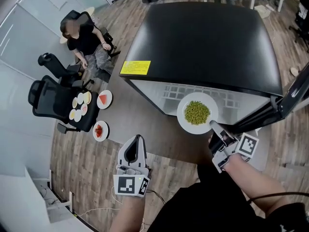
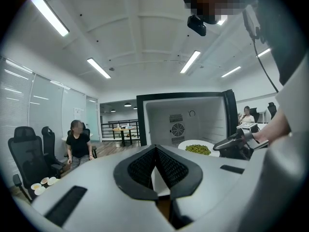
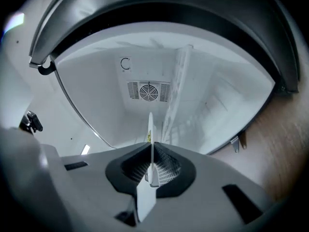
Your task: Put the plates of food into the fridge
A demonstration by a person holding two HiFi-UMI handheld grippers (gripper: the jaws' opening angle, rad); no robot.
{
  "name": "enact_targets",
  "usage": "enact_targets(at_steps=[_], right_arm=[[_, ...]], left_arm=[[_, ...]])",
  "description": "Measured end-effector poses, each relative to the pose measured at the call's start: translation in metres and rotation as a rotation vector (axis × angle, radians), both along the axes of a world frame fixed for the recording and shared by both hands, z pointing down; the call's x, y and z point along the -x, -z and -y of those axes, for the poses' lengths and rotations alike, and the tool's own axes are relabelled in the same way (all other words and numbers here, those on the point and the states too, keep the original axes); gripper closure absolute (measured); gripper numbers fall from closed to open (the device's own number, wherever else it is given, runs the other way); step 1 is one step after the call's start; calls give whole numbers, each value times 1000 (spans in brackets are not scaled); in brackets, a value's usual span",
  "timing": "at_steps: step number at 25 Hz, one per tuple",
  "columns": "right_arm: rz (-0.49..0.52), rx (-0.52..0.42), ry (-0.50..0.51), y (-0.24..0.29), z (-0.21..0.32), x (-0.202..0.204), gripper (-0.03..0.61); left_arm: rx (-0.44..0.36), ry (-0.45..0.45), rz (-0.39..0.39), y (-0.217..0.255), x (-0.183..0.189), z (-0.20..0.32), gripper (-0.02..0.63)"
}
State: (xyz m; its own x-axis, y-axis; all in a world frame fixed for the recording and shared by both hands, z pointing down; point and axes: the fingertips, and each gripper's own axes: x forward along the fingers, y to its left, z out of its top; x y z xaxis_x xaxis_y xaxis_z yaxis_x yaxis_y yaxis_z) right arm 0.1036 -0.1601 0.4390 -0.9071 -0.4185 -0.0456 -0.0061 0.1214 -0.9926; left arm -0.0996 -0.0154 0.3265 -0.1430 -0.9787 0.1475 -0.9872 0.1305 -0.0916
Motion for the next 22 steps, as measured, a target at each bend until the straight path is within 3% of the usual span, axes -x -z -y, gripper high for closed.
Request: enact_targets(at_steps=[22], right_arm=[[-42,64,-45,11,57,58,557]], left_arm=[[6,74,30,13,42,48,607]])
